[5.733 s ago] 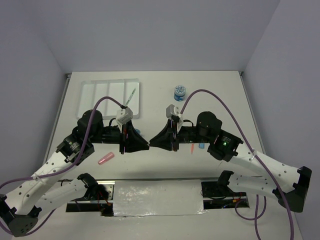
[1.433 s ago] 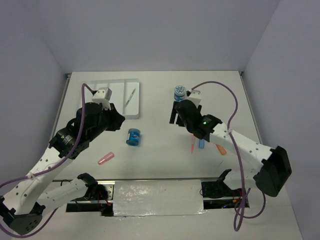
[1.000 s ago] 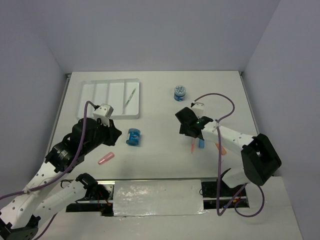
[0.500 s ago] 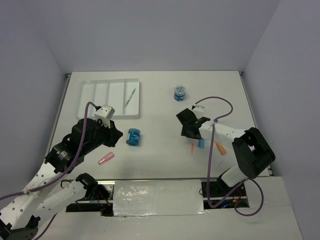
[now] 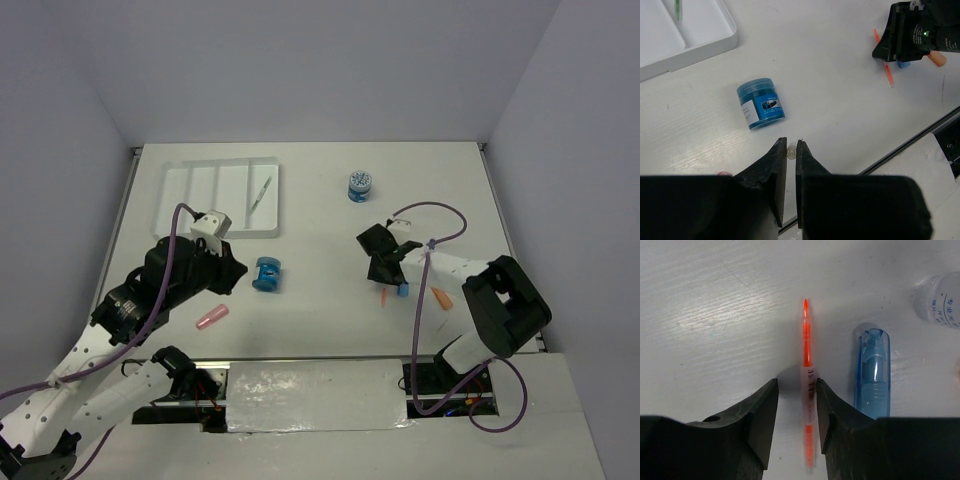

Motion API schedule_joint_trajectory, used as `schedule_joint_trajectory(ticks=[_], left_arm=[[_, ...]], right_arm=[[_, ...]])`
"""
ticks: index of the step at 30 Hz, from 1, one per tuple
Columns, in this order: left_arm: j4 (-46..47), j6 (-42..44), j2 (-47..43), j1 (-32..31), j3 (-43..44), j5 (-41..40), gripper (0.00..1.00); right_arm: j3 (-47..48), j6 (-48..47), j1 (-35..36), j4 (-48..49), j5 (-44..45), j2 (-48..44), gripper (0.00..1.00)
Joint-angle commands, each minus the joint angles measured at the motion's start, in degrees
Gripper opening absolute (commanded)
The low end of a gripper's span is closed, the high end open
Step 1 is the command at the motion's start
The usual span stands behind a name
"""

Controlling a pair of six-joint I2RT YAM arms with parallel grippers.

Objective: Sort the stationery into containers
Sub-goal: Pick up the pen from the center of the board.

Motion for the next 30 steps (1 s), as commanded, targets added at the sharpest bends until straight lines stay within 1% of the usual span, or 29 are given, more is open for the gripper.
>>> schedule_joint_trajectory(ticks=[1,4,5,7,8,9,11,12,13,14,16,17,18,19,20,22,23,24,25,27,30], left_arm=[[2.8,1.0,-0.4,0.1,0.3,0.8,0.0],[2.9,1.1,-0.5,0.1,0.3,1.1,0.0],[2.9,1.1,-0.4,0.1,0.4,1.1,0.0],[2.9,1.2,-0.5,0.1,0.4,1.1,0.0],[2.8,1.1,-0.5,0.1,0.4,1.1,0.0],[2.8,1.1,-0.7,0.1,0.4,1.1,0.0],[2.9,1.0,-0.9,0.1,0.3,1.1,0.0],[2.9,1.1,-0.9,0.1,0.4,1.1,0.0],[3.0,1.0,-0.8,0.1,0.4,1.1,0.0],[3.1,0.9,-0.6,0.1,0.5,1.0,0.0],[3.1,0.5,0.1,0.3,1.0,0.9,0.0],[3.1,-0.4,1.0,0.6,1.7,0.9,0.0],[4.0,-1.0,1.4,0.9,1.9,2.9,0.0],[4.7,-1.9,2.2,1.3,2.4,4.8,0.0],[6.6,-3.2,3.0,1.7,2.6,8.8,0.0],[9.2,-4.4,3.7,1.9,2.9,11.9,0.0],[10.4,-4.8,4.2,2.0,3.0,13.4,0.0],[12.2,-5.1,4.7,2.0,3.4,15.8,0.0],[12.9,-5.5,6.0,2.1,4.4,17.1,0.0],[14.0,-5.2,8.4,2.1,6.3,21.5,0.0],[14.3,-4.7,11.4,2.2,8.7,24.9,0.0]], right_arm=[[-2.5,0.7,-0.3,1.5,-2.8,-1.8,0.43],[-2.3,-0.1,-0.4,1.0,-3.5,-0.8,0.39],[-2.2,-0.4,-0.4,1.2,-4.4,-0.5,0.33],[-2.5,-0.8,-0.6,2.0,-5.8,0.7,0.23],[-2.7,-0.9,-0.5,2.2,-6.3,1.1,0.1],[-2.6,-1.0,-0.4,2.0,-6.3,1.6,0.06],[-2.2,-1.4,-0.4,2.1,-7.0,1.8,0.0],[-2.5,-1.8,-0.4,2.2,-7.0,1.1,0.0],[-3.2,-2.5,-0.3,5.1,-7.9,0.1,0.0],[-4.2,-3.3,-0.3,7.3,-12.4,-1.1,0.0],[-6.7,-5.1,1.5,13.1,-15.8,-6.8,0.0],[-7.3,-6.1,2.7,14.9,-18.5,-8.8,0.0],[-8.1,-9.3,4.2,17.1,-20.0,-13.0,0.0],[-8.1,-11.4,7.5,20.6,-21.6,-14.9,0.0],[-7.3,-15.7,11.1,21.6,-24.8,-17.8,0.0],[-5.6,-20.6,14.9,23.3,-29.2,-20.0,0.0],[-4.8,-23.2,16.7,23.4,-33.3,-20.7,0.0],[-3.6,-27.7,18.3,23.2,-34.9,-22.7,0.0],[-3.3,-29.5,20.7,23.1,-36.1,-23.6,0.0],[-2.6,-32.3,21.6,22.4,-38.7,-26.5,0.0],[-1.9,-34.6,21.9,22.3,-42.3,-29.6,0.0]])
